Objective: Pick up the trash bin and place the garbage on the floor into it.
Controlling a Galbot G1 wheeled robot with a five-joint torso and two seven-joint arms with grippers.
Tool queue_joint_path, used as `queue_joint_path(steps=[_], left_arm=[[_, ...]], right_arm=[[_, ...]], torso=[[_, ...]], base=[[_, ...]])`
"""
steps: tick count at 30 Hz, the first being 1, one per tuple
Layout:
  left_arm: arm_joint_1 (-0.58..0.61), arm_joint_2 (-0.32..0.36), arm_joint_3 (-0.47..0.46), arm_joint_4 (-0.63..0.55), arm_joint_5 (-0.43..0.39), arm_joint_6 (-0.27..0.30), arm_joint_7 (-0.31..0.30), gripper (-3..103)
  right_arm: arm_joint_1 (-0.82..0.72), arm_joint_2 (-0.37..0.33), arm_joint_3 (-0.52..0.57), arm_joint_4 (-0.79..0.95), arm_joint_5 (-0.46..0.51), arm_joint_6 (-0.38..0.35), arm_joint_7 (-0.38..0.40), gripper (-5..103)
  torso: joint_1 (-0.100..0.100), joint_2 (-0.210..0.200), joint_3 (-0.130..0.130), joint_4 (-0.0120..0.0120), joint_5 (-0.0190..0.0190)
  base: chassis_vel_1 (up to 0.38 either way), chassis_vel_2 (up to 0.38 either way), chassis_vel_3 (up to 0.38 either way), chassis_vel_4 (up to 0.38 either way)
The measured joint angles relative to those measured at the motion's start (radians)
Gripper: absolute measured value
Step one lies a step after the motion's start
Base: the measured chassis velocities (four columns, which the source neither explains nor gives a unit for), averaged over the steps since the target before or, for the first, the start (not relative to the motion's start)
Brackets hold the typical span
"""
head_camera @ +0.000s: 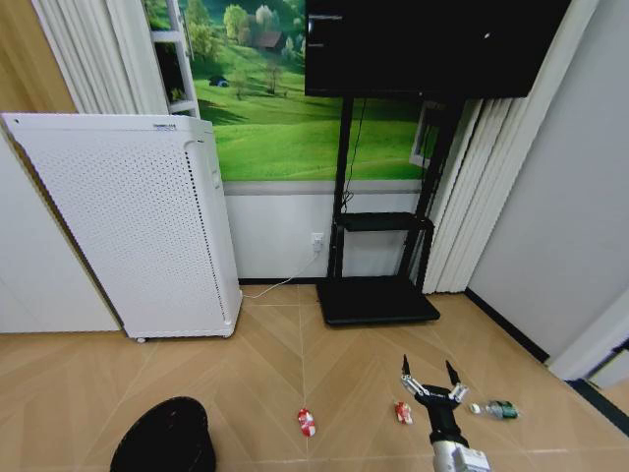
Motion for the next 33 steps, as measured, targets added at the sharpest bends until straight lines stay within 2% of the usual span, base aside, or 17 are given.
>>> queue_joint_path(steps=[1,2,4,5,8,9,11,12,14,15,17,18,20,21,24,29,33], left_arm=[[-0.005,-0.001,0.003,0.004,-0.008,0.000,0.001,52],[-0.005,-0.001,0.003,0.004,-0.008,0.000,0.001,52],[-0.012,-0.004,0.007,0.008,-0.014,-0.001,0.001,41],[-0.012,-0.004,0.007,0.008,-0.014,-0.001,0.001,41],[-0.020,-0.007,0.008,0.010,-0.032,-0.012,0.000,25],[-0.020,-0.007,0.008,0.010,-0.032,-0.012,0.000,25],[-0.019,-0.007,0.003,0.010,-0.039,-0.020,-0.003,14],[-0.019,-0.007,0.003,0.010,-0.039,-0.020,-0.003,14],[-0.012,-0.008,-0.003,0.009,-0.043,-0.051,0.006,5],[-0.012,-0.008,-0.003,0.009,-0.043,-0.051,0.006,5],[-0.008,-0.011,-0.015,0.009,-0.043,-0.111,0.023,3],[-0.008,-0.011,-0.015,0.009,-0.043,-0.111,0.023,3],[-0.015,-0.013,-0.044,0.018,-0.024,-0.198,0.070,3],[-0.015,-0.013,-0.044,0.018,-0.024,-0.198,0.070,3],[-0.027,-0.004,-0.110,0.037,0.012,-0.279,0.091,3],[-0.021,0.005,-0.171,0.036,0.037,-0.334,0.103,3],[-0.014,0.001,-0.184,0.032,0.061,-0.360,0.111,3]], right_arm=[[0.000,-0.003,0.003,0.006,0.011,0.002,-0.004,100],[0.000,-0.003,0.003,0.006,0.011,0.002,-0.004,100],[-0.001,-0.006,0.007,0.009,0.020,0.010,-0.010,100],[-0.001,-0.006,0.007,0.009,0.020,0.010,-0.010,100],[-0.001,-0.005,0.008,0.007,0.023,0.018,-0.014,100],[-0.001,-0.005,0.008,0.007,0.023,0.018,-0.014,100],[0.005,-0.004,0.011,0.003,0.030,0.016,-0.013,100],[0.005,-0.004,0.011,0.003,0.030,0.016,-0.013,100],[0.014,-0.011,0.025,-0.004,0.035,0.009,-0.006,100],[0.014,-0.011,0.025,-0.004,0.035,0.009,-0.006,100],[0.014,-0.014,0.033,-0.014,0.033,0.020,-0.006,100],[0.014,-0.014,0.033,-0.014,0.033,0.020,-0.006,100],[0.014,-0.011,0.033,-0.026,0.023,0.045,-0.007,100],[0.014,-0.011,0.033,-0.026,0.023,0.045,-0.007,100],[0.011,-0.009,0.033,-0.036,-0.008,0.057,-0.023,100],[0.007,-0.006,0.017,-0.036,-0.028,0.061,-0.044,100],[0.003,0.001,0.004,-0.039,-0.041,0.063,-0.048,100]], torso=[[0.000,0.000,0.000,0.0001,0.0000],[0.000,0.000,0.000,0.0001,0.0000],[0.000,0.000,0.000,0.0002,0.0000],[0.000,0.000,0.000,0.0002,0.0000],[0.000,0.000,0.000,0.0001,-0.0001],[0.000,0.000,0.000,0.0001,-0.0001],[0.000,0.000,0.000,0.0001,0.0000],[0.000,0.000,0.000,0.0001,0.0000],[0.000,0.001,0.001,0.0001,0.0000],[0.000,0.001,0.001,0.0001,0.0000],[0.000,0.001,0.001,0.0001,-0.0001],[0.000,0.001,0.001,0.0001,-0.0001],[0.000,0.001,0.001,0.0002,-0.0003],[0.000,0.001,0.001,0.0002,-0.0003],[0.000,0.001,0.001,0.0001,-0.0003],[0.000,0.001,0.001,0.0002,0.0001],[0.000,0.001,0.001,0.0002,0.0001]], base=[[0.000,0.000,0.000,0.000],[0.000,0.000,0.000,0.000],[0.000,0.000,0.000,0.000],[0.000,0.000,0.000,0.000],[0.000,0.000,0.000,0.000],[0.000,0.000,0.000,0.000],[0.000,0.000,0.000,0.000],[0.000,0.000,0.000,0.000],[0.000,0.000,0.000,0.000],[0.000,0.000,0.000,0.000],[0.000,0.000,0.000,0.000],[0.000,0.000,0.000,0.000],[0.000,0.000,0.000,0.000],[0.000,0.000,0.000,0.000],[0.000,0.000,0.000,0.000],[0.000,0.000,0.000,0.000],[0.000,0.000,0.000,0.000]])
